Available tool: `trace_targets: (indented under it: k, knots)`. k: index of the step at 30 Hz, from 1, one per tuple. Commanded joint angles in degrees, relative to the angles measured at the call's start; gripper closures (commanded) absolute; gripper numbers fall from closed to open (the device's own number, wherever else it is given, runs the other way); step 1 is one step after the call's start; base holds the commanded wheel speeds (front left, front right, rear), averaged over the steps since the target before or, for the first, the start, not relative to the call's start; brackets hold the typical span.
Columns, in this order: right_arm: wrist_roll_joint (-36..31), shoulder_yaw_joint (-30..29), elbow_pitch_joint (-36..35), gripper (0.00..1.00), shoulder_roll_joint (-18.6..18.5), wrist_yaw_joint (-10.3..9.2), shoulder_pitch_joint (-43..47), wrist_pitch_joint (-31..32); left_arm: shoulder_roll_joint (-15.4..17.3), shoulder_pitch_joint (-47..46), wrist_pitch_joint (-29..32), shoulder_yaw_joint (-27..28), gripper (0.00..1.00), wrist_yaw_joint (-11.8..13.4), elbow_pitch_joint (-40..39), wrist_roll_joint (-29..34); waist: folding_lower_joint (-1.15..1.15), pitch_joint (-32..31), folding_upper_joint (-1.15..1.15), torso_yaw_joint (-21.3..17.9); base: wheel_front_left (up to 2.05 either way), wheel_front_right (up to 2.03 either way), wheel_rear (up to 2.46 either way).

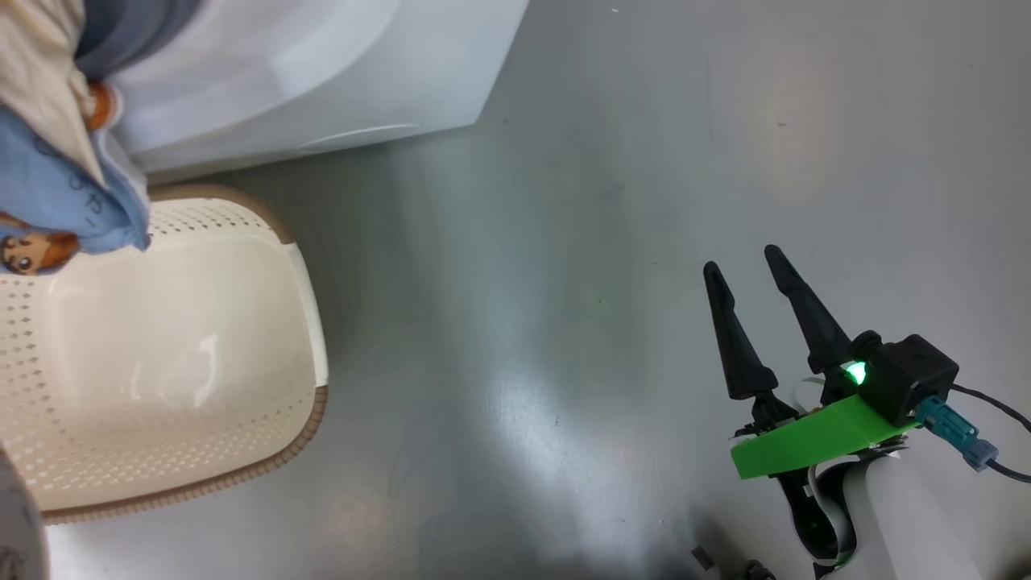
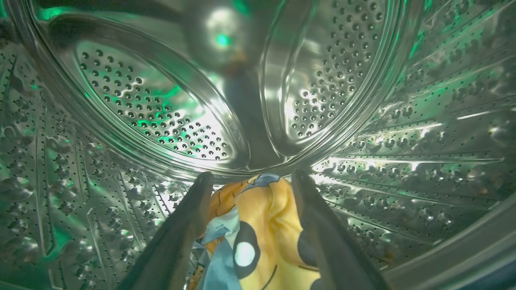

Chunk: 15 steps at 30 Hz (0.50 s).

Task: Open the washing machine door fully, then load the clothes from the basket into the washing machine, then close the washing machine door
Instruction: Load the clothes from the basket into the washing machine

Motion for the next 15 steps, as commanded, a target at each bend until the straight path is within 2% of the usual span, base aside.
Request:
trace_targets:
  k: [1, 15]
  knots:
    - [-0.28, 0.93, -0.98, 0.00, -0.09, 0.09, 0.94, -0.27, 2.19, 1.74, -0.29, 0.82, 0.00, -0.31, -2.00, -0.34, 0.00, -0.56, 0.00, 0.56, 0.00, 0.00, 0.00]
    - [-0.13, 0.87, -0.47, 0.00, -1.05, 0.09, 1.83, -0.27, -0.14, 13.81, -0.29, 3.15, 0.00, -1.94, -8.57, -1.58, 0.00, -5.95, 0.00, 3.58, 0.00, 0.00, 0.00]
